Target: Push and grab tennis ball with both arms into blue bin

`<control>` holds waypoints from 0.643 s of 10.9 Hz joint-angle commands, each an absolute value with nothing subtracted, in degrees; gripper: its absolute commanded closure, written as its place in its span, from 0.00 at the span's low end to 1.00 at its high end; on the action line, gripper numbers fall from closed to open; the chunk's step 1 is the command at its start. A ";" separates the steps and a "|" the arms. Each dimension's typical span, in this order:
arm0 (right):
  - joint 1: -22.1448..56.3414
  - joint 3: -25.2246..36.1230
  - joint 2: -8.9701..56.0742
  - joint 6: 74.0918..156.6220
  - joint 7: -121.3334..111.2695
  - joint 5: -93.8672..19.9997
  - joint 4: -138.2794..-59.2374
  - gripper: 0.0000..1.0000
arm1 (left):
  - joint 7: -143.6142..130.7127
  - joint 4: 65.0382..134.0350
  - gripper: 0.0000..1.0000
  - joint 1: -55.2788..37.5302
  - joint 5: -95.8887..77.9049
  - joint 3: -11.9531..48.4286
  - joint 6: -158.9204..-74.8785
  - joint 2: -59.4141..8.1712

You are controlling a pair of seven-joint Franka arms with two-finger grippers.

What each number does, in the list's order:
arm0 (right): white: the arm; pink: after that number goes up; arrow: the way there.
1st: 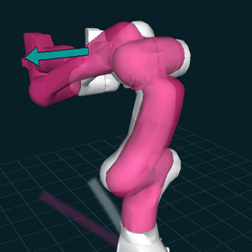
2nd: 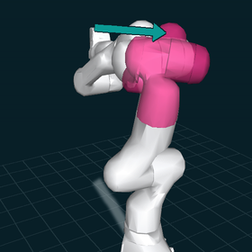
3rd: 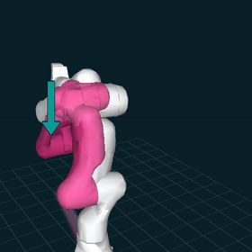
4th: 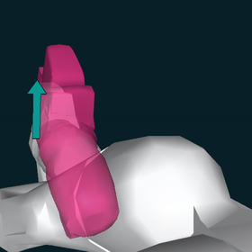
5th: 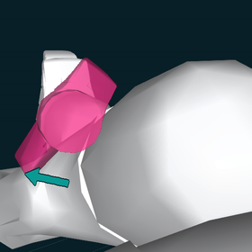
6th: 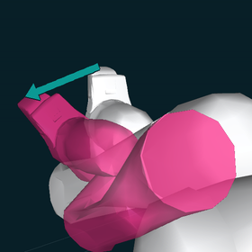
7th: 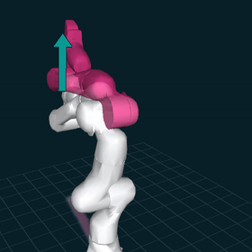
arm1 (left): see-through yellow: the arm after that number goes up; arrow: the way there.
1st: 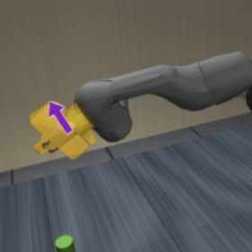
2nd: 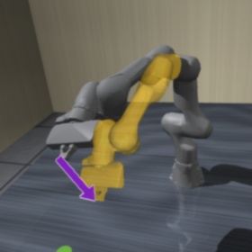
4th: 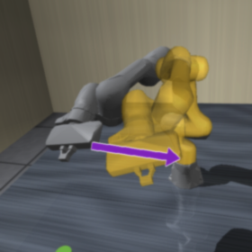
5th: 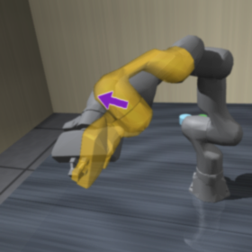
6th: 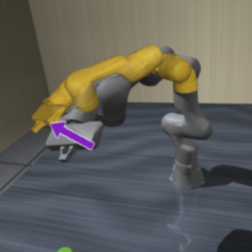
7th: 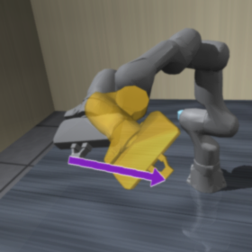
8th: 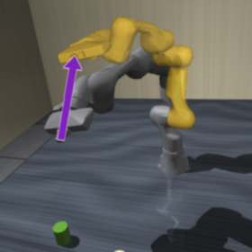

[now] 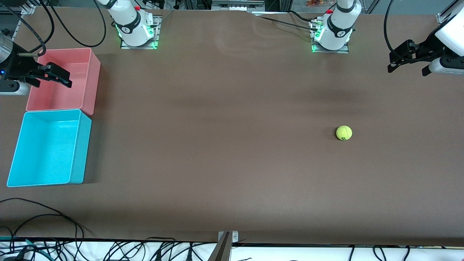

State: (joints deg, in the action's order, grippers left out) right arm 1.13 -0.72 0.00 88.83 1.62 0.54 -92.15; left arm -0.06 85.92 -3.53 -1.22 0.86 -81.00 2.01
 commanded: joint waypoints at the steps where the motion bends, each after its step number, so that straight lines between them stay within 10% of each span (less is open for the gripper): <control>1: 1.23 -0.70 -0.61 87.80 2.36 0.35 -91.23 0.00 | -0.18 83.85 0.00 -3.69 -0.17 0.88 -79.63 1.23; 7: 1.14 -0.62 -0.79 87.63 1.49 0.26 -91.23 0.00 | -0.18 83.85 0.00 -3.69 -0.09 0.97 -79.63 1.23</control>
